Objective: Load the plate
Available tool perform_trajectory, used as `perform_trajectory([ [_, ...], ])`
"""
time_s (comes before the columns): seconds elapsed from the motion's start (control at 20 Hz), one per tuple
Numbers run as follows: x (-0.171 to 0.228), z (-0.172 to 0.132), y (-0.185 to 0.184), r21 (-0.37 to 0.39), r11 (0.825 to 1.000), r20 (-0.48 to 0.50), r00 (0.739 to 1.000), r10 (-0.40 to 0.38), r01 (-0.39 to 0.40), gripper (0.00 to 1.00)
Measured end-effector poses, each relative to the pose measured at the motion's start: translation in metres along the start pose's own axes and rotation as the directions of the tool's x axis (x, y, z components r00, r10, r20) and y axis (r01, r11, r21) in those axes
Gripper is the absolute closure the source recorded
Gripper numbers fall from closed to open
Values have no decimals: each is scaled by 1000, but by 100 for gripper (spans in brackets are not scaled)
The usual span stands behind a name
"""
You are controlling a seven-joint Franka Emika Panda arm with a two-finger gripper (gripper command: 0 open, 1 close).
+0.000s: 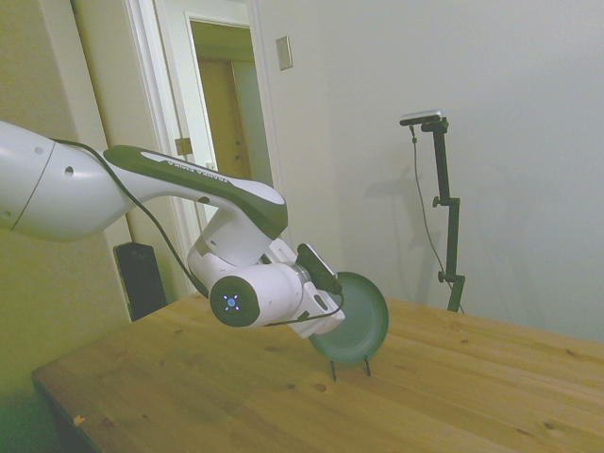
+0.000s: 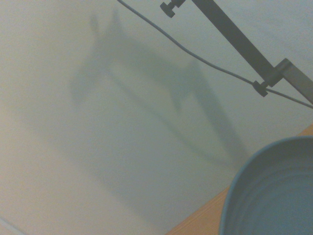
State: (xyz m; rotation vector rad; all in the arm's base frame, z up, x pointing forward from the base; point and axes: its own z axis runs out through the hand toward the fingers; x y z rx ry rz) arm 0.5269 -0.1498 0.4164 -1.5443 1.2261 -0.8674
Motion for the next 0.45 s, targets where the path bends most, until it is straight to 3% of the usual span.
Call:
perform_trajectory([
  [0.2,5,-1,-15,-11,1000,8,1000,26,-26,0],
  [0.45,14,-16,-69,-51,996,18,997,78,-77,0],
])
